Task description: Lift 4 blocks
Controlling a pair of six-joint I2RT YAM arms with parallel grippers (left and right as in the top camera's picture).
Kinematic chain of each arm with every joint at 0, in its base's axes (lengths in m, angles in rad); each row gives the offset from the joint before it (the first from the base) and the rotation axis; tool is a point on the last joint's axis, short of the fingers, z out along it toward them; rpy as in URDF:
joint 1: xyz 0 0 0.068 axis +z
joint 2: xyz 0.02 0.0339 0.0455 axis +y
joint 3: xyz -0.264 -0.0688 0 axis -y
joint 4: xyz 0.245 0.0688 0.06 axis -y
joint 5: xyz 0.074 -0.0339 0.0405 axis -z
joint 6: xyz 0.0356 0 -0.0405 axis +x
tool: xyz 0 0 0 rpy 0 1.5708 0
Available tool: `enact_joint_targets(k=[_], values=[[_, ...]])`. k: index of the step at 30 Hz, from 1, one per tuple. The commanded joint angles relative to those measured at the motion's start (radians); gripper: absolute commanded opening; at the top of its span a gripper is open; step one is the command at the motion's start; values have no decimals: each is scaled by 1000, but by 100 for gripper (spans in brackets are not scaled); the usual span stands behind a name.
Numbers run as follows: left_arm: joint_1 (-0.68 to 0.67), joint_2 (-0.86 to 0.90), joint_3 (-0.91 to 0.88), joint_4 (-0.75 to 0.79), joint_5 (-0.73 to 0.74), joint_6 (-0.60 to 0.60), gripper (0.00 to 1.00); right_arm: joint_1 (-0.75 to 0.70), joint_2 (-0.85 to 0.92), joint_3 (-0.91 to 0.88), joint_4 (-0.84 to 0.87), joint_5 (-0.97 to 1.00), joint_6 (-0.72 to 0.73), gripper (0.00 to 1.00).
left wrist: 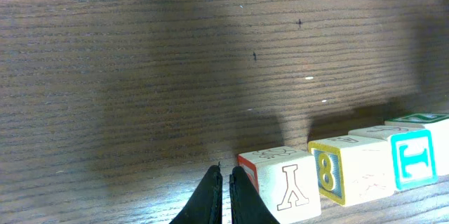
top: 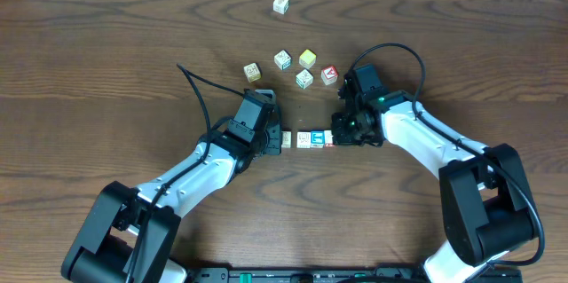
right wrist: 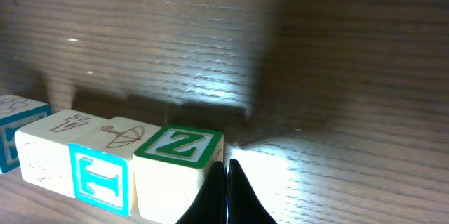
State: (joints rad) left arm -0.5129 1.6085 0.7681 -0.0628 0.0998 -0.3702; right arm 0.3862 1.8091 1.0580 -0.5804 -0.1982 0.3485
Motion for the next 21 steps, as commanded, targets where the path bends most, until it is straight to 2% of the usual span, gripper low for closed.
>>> enact_joint_targets(k=[1, 21], values=[[-9, 6, -5, 2, 5, -10, 8, 23, 9, -2, 5, -17, -5, 1], [-17, 6, -5, 7, 5, -9, 7, 39, 9, -2, 17, -14, -5, 1]])
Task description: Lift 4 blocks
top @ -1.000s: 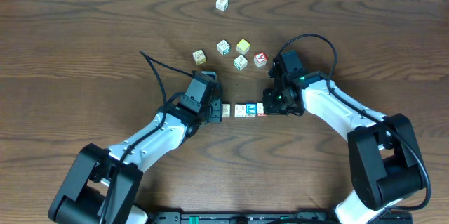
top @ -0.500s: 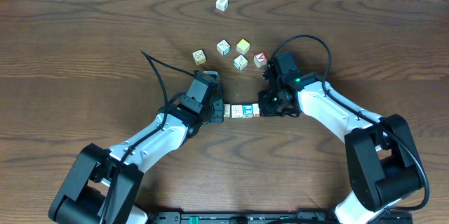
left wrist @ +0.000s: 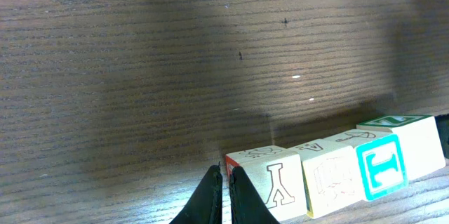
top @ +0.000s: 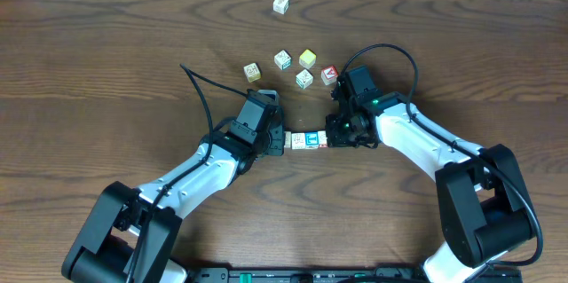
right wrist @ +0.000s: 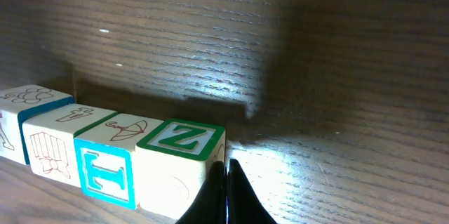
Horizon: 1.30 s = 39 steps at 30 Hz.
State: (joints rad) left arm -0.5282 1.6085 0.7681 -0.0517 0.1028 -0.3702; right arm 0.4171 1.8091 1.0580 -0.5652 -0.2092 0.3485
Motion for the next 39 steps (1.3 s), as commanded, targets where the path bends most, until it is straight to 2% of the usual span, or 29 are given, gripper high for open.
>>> enact_joint_targets(k=[1, 15, 21, 39], values=[[-2, 6, -5, -11, -2, -8, 8, 8, 9, -2, 1, -1, -5, 1], [0, 10, -5, -47, -48, -9, 7, 8, 9, -2, 1, 2, -5, 1], [0, 73, -5, -39, -45, -55, 7, 8, 9, -2, 1, 2, -5, 1], [-1, 91, -5, 6, -1, -54, 7, 8, 9, -2, 47, 2, -5, 1]])
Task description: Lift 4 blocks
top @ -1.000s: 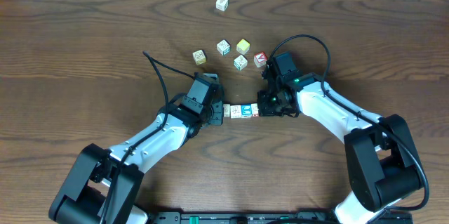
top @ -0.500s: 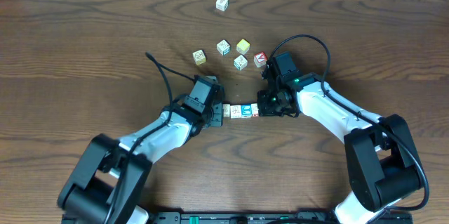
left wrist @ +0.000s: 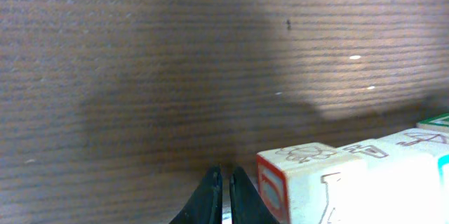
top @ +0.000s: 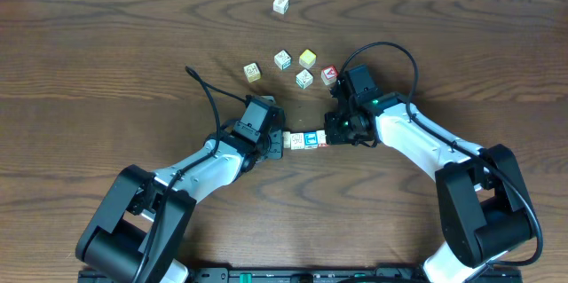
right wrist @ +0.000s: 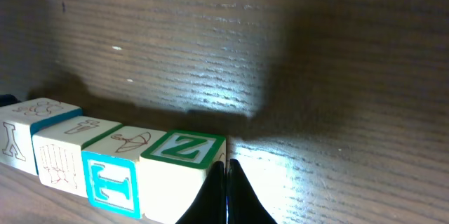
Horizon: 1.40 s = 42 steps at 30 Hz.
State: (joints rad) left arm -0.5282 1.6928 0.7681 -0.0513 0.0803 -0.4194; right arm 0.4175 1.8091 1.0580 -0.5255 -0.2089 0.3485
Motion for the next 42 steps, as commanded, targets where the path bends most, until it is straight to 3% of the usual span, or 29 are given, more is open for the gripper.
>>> enact_joint_targets(k=[1, 42], values=[[-1, 6, -5, 12, 25, -5, 8, 8, 9, -2, 11, 1, -5, 1], [13, 6, -5, 0, 47, 44, 8, 15, 9, -2, 14, 62, -5, 1]])
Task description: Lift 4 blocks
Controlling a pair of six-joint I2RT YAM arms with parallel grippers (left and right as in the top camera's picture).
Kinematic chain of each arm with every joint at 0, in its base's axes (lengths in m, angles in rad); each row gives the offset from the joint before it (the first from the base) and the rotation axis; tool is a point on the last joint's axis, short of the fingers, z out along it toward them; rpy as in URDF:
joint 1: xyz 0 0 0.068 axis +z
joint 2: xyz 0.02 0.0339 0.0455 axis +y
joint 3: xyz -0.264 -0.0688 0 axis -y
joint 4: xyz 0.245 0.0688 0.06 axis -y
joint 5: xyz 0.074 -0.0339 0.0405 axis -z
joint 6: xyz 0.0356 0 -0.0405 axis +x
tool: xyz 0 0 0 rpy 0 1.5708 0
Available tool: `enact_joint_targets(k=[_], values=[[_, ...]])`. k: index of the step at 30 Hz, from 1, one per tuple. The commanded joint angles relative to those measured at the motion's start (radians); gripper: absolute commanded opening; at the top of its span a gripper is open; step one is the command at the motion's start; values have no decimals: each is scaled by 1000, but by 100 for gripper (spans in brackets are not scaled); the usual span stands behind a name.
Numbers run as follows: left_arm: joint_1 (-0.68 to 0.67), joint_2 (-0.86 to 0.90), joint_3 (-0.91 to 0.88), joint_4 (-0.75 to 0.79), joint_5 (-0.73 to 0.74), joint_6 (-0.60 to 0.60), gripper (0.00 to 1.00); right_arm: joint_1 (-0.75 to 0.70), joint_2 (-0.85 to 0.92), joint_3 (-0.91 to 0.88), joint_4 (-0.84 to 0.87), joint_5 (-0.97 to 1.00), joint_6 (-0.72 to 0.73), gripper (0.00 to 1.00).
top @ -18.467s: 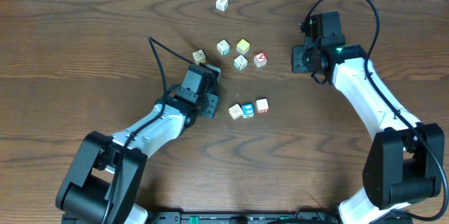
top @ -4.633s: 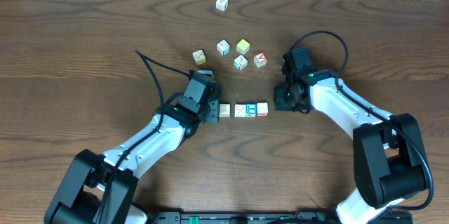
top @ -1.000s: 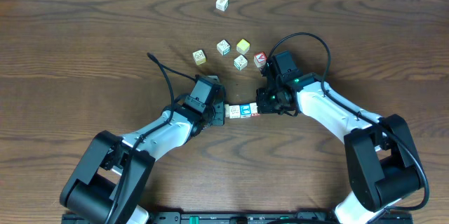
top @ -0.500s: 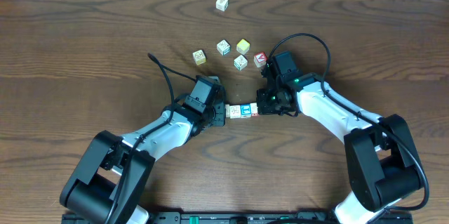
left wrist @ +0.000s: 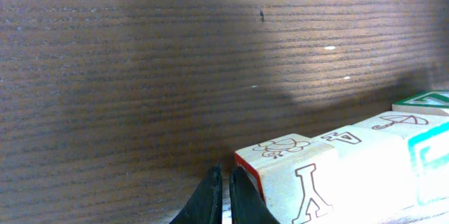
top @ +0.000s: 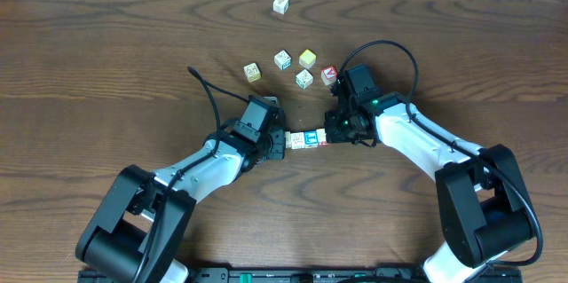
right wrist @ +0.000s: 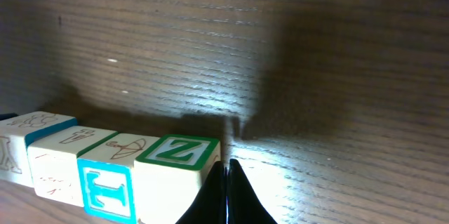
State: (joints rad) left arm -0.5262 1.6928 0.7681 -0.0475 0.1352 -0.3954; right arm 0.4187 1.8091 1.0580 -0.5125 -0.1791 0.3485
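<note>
Four letter blocks form a tight row [top: 307,139] between my two grippers. My left gripper [left wrist: 225,172] is shut, its fingers against the red-edged Y block [left wrist: 295,178] at the row's left end. My right gripper [right wrist: 226,165] is shut, pressed against the green Z block [right wrist: 179,157] at the right end. A turquoise T block [right wrist: 105,182] and a plain drawn block [right wrist: 56,161] sit between them. Overhead, the left gripper [top: 284,141] and right gripper [top: 330,135] flank the row. Whether the row is off the table I cannot tell.
Several loose blocks lie behind the row: a cluster around a yellow one [top: 307,58], a red-marked one [top: 329,74] near the right arm, and a lone block [top: 280,3] at the far edge. Dark wooden table [top: 106,70] stretches on both sides.
Overhead the row and both shut grippers stand almost where they were. In the left wrist view the Y block now shows its letter face and lies closer to the fingers.
At first the blocks lay in a loose line with gaps between my shut grippers. Then the grippers stood closer together and the four blocks touched. Since then the row has stayed clamped end to end between the fingertips with only slight shifts.
</note>
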Motion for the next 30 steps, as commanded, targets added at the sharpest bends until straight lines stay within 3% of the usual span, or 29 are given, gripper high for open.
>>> enact_joint_targets(k=[1, 15, 30], values=[[13, 6, -5, -3, -8, 20, 8, 14, 9, -2, 1, 32, -5, 1], [19, 6, -5, -21, -77, 22, 8, 16, 9, -2, 16, 90, 6, 1], [116, 6, -1, 40, -76, 25, 7, 4, 9, -2, 139, 148, 5, 1]])
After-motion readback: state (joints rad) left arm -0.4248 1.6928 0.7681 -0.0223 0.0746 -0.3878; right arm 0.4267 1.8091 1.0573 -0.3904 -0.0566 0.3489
